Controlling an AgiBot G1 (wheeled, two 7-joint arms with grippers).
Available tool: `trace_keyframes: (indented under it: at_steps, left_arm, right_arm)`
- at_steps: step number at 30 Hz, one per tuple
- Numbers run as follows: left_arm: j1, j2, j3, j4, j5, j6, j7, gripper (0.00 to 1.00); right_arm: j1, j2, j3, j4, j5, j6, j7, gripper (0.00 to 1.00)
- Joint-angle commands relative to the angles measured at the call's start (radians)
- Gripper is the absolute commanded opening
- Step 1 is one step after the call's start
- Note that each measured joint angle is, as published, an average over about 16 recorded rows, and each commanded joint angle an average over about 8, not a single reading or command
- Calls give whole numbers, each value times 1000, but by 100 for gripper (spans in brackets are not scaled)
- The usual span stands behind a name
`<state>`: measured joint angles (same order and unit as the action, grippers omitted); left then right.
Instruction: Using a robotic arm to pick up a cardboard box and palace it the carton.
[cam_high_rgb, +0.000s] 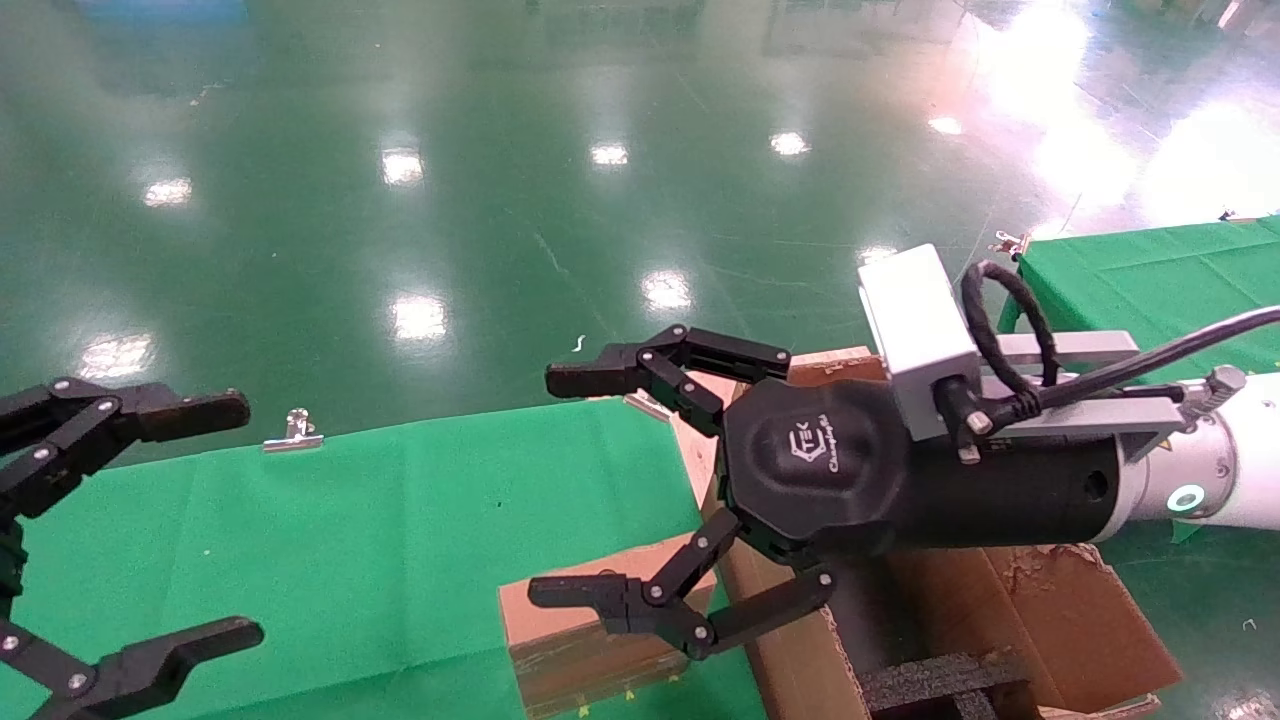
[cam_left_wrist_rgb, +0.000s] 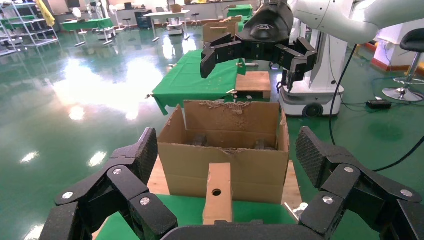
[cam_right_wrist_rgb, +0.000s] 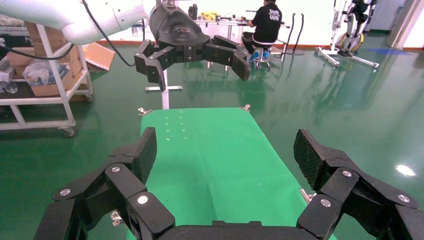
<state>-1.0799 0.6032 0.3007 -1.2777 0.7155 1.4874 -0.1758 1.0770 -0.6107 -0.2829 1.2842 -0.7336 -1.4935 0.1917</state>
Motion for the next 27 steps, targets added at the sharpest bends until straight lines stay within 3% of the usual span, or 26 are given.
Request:
trace_keyframes:
  at_steps: [1, 11, 13, 19, 21, 27]
  left_arm:
    - [0, 0, 0, 0, 0, 0, 0, 100]
    - [0, 0, 0, 0, 0, 0, 0, 100]
    - [0, 0, 0, 0, 0, 0, 0, 84]
    - [0, 0, 0, 0, 0, 0, 0, 8]
    - [0, 0, 0, 0, 0, 0, 0, 0]
    - [0, 0, 0, 0, 0, 0, 0, 0]
  right_arm:
    - [0, 0, 0, 0, 0, 0, 0, 100]
    - [0, 0, 0, 0, 0, 0, 0, 100]
    - [0, 0, 0, 0, 0, 0, 0, 100]
    - [0, 0, 0, 0, 0, 0, 0, 100]
    - [0, 0, 0, 0, 0, 0, -1, 100]
    - [5, 8, -9, 5, -23, -1, 9, 100]
